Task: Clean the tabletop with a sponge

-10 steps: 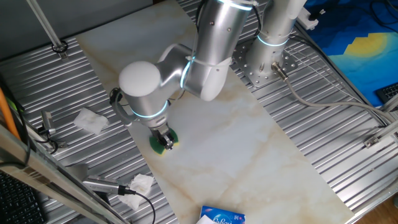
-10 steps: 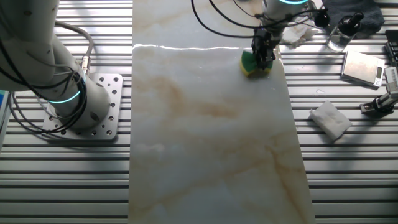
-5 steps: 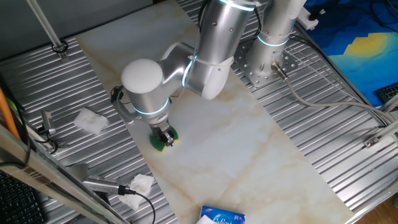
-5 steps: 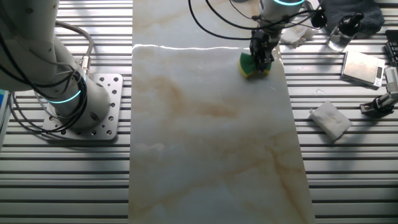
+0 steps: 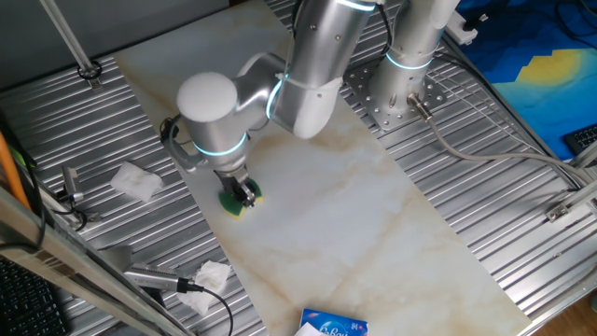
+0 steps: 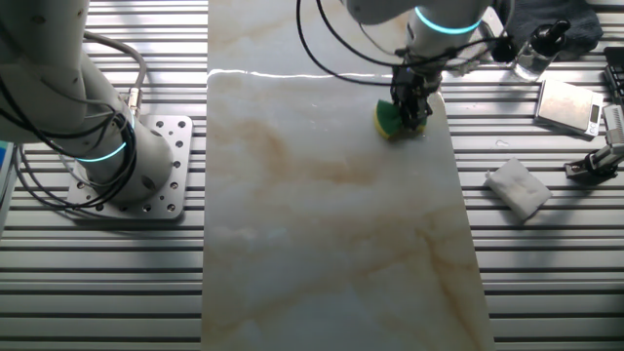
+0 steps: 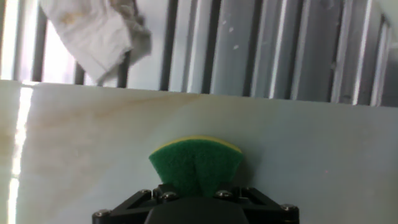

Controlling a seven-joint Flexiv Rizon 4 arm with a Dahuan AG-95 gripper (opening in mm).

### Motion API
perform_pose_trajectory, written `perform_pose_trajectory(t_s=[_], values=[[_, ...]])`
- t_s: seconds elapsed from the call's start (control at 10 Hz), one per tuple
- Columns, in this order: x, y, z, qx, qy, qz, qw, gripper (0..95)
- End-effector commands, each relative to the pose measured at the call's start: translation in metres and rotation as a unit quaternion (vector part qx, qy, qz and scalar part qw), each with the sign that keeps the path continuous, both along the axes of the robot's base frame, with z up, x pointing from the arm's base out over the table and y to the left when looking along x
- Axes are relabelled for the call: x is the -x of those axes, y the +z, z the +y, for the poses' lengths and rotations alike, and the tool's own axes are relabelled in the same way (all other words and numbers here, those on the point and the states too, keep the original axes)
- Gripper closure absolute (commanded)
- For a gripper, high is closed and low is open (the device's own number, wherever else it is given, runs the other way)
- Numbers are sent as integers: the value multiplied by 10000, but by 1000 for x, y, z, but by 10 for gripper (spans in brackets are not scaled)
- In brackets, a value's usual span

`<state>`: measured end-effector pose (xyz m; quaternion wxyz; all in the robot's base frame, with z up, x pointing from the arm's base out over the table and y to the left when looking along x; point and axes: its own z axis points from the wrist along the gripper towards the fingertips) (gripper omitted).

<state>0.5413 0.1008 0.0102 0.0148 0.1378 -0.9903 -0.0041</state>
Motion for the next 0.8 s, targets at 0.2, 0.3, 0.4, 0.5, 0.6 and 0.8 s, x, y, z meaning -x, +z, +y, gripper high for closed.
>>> perform_pose_trajectory(t_s=[0.2,0.3,0.4,0.5,0.6,0.8], values=[[-3,-2,-16,-3,102,-11,9999,570],[-5,0,-25,-6,142,-6,9999,570],[-7,1,-30,-14,167,-2,9999,570],[-9,1,-37,-13,210,-5,9998,570],[-10,0,-43,-16,258,-12,9997,570],[-12,-1,-54,-29,309,-26,9995,570]])
